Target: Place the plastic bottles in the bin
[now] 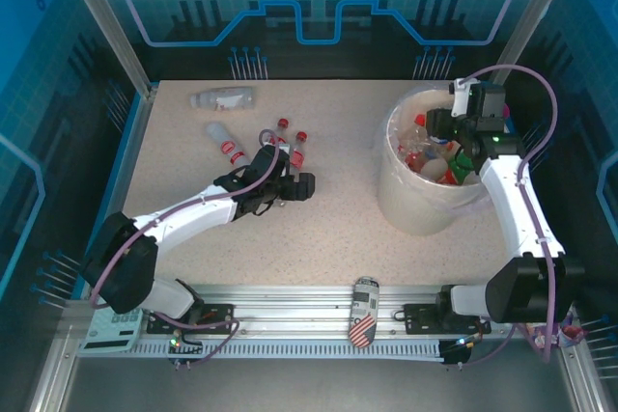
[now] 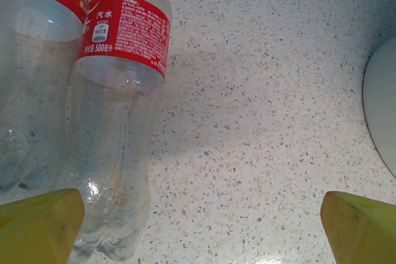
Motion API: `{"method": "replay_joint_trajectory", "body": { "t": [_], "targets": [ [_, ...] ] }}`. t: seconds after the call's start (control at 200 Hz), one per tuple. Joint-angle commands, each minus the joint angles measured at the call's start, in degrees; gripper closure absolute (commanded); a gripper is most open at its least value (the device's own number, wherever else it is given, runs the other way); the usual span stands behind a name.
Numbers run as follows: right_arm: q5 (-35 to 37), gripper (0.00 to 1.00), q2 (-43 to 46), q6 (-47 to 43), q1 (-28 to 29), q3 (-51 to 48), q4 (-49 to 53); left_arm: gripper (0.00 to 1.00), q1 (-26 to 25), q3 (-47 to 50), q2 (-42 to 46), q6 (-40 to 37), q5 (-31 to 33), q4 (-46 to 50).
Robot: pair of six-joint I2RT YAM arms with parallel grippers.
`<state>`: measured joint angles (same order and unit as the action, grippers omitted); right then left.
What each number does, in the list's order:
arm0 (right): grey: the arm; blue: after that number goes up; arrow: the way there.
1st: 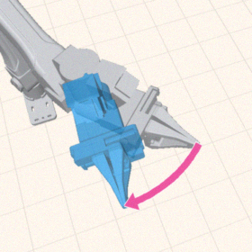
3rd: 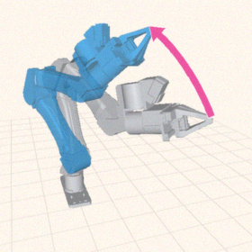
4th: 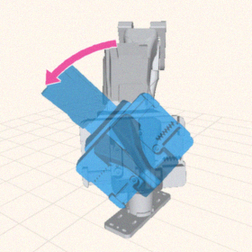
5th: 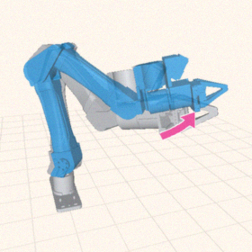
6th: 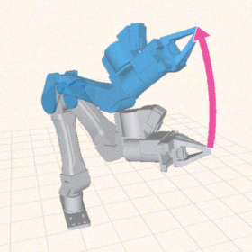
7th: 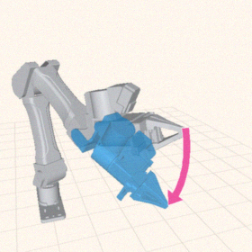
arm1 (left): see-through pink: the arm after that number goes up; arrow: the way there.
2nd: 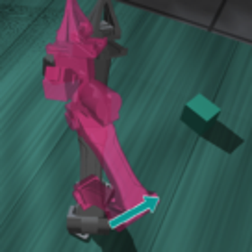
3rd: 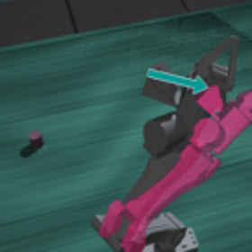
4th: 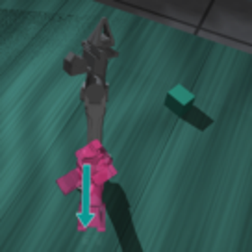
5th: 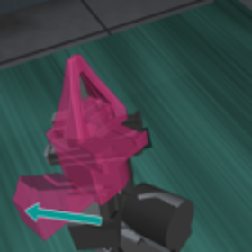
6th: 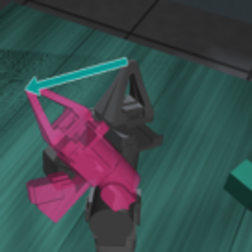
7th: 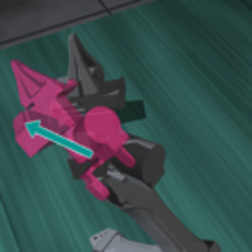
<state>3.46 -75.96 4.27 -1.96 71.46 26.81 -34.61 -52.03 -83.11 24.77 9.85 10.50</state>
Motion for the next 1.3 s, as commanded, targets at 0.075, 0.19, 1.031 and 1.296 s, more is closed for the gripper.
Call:
{"method": "replay_joint_trajectory", "body": {
  "t": [0.075, 0.19, 1.031, 1.296],
  "targets": [
    [1.59, 0.78, -2.05, 2.57, -1.13, -4.34, 6.29, 0.01, 0.24, -1.23, -0.73, 0.72, -0.2, 0.43],
    [0.26, 0.77, -2.53, 4.9, -1.8, -4.58, 6.01, 0.01, 0.25, -0.83, -0.73, 0.97, -0.44, 0.08],
    [-2.65, 0.2, 4.36, 3.81, -1.21, 10.44, 17.2, 0.01, 0.46, -4.21, 0.46, -3.65, 2.26, 6.35],
    [-9.11, 0.14, 10.19, 3.95, -0.73, 12.16, 19.1, 0.01, 5.22, -3.43, 3.75, 0.01, 2.31, 11.5]
  ]
}}
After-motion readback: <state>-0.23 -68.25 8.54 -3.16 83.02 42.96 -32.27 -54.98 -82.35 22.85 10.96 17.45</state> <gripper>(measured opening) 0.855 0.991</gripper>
